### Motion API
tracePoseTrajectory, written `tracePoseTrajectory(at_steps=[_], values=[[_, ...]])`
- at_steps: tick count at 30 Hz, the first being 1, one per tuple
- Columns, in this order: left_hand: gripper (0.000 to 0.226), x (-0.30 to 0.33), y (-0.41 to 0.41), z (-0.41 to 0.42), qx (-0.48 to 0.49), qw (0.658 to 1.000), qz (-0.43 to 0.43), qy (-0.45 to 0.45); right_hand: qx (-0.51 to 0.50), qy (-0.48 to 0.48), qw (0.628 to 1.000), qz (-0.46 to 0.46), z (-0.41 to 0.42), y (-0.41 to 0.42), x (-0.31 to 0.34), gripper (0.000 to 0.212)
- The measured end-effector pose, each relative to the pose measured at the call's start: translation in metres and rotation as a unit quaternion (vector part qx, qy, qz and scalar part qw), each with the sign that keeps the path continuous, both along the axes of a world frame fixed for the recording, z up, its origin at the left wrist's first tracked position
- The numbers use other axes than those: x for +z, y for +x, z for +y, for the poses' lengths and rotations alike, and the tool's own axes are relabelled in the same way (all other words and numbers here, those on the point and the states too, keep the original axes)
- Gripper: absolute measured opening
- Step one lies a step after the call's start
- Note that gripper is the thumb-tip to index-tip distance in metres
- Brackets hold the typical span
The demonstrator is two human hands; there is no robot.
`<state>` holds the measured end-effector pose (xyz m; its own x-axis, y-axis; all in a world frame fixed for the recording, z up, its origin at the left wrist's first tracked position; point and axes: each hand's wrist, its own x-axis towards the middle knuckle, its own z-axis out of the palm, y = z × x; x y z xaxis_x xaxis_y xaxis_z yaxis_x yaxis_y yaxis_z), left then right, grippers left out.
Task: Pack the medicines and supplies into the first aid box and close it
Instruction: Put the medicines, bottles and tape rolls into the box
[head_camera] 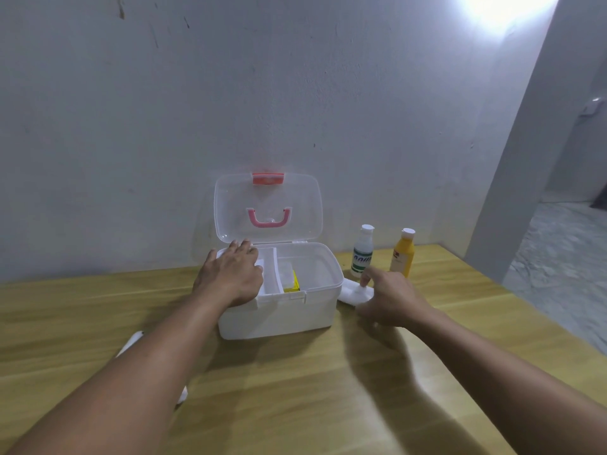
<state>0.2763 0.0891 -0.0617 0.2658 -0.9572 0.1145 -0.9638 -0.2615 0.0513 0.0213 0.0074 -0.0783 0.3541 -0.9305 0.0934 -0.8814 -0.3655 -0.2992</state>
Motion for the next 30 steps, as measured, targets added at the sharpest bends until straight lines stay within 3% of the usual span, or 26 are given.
tracePoseTrajectory(at_steps=[5, 9, 12, 17, 24, 30], values=[[0.054, 0.000, 0.000, 0.000, 0.001, 1.000, 0.002, 0.003, -0.002, 0.077, 0.979, -0.189, -0.010, -0.003, 0.007, 0.045], [0.052, 0.000, 0.000, -0.001, 0.003, 1.000, 0.002, -0.001, 0.011, 0.071, 0.968, -0.242, -0.018, -0.005, 0.013, 0.030], [0.053, -0.001, 0.001, -0.001, 0.003, 1.000, 0.005, -0.002, 0.010, 0.042, 0.970, -0.237, -0.021, -0.005, 0.023, 0.021], [0.054, 0.000, 0.000, 0.000, 0.003, 1.000, 0.006, 0.003, 0.003, -0.009, 0.972, -0.236, -0.022, -0.002, 0.058, 0.034], [0.054, 0.001, 0.000, 0.000, 0.007, 1.000, 0.009, 0.009, 0.033, -0.007, 0.963, -0.269, -0.020, 0.012, 0.110, 0.015], [0.055, 0.002, -0.002, 0.001, 0.006, 1.000, 0.009, 0.010, 0.124, -0.051, 0.966, -0.219, -0.013, 0.037, 0.121, 0.030]])
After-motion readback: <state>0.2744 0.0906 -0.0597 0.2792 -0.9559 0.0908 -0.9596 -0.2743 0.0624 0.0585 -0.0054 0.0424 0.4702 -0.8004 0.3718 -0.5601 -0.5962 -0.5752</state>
